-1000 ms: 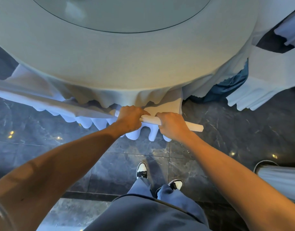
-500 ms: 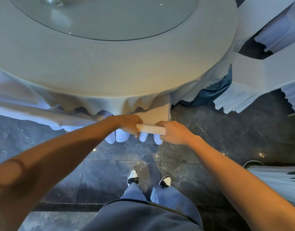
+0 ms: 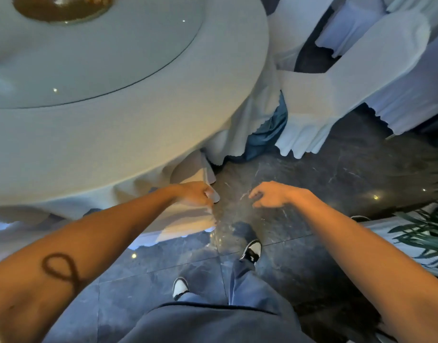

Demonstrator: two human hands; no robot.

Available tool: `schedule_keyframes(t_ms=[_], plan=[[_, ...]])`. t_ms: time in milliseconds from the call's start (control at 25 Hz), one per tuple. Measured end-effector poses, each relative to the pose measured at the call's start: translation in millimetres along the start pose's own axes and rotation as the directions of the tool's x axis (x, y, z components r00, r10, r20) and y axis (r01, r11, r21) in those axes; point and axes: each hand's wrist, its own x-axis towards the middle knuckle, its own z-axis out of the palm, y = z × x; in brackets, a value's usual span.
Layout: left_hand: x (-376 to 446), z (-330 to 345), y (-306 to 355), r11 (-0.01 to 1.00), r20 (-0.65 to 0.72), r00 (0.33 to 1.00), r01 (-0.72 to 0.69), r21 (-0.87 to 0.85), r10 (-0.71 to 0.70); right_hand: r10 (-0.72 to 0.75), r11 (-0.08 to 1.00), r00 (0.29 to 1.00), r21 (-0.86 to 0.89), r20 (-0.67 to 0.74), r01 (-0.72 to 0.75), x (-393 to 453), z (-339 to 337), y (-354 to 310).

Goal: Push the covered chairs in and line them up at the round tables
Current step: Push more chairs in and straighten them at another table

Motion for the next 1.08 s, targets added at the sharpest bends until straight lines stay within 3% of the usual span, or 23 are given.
schedule_keyframes(t_ms=[120, 320, 600, 800, 1080], plan=[[57.5, -10.3, 61.7, 0.995, -0.203, 0.979, 0.028, 0.096, -0.008, 0.017, 1.0, 0.999, 0.011, -0.038, -0.016, -6.0, -47.5, 69.9], [127.7, -43.6, 166.4, 0.998, -0.341, 0.94, 0.009, 0.067, 0.015, 0.025, 0.998, 0.993, -0.048, -0.114, -0.031, -26.4, -128.0, 172.2], [204.7, -99.1, 284.3, 0.989, -0.41, 0.907, -0.034, 0.143, 0.09, 0.13, 0.991, 0.958, 0.002, -0.255, -0.134, -11.0, -215.9, 282.1], [295.7, -161.9, 353.5, 0.983, -0.369, 0.918, -0.087, 0.161, 0.142, 0.208, 0.978, 0.892, 0.055, -0.401, -0.203, 34.7, -295.7, 361.2], [441.5, -282.3, 464.6, 0.974, -0.451, 0.864, -0.186, 0.128, 0.225, 0.147, 0.946, 0.784, -0.146, -0.603, -0.289, 98.2, -437.0, 450.8]])
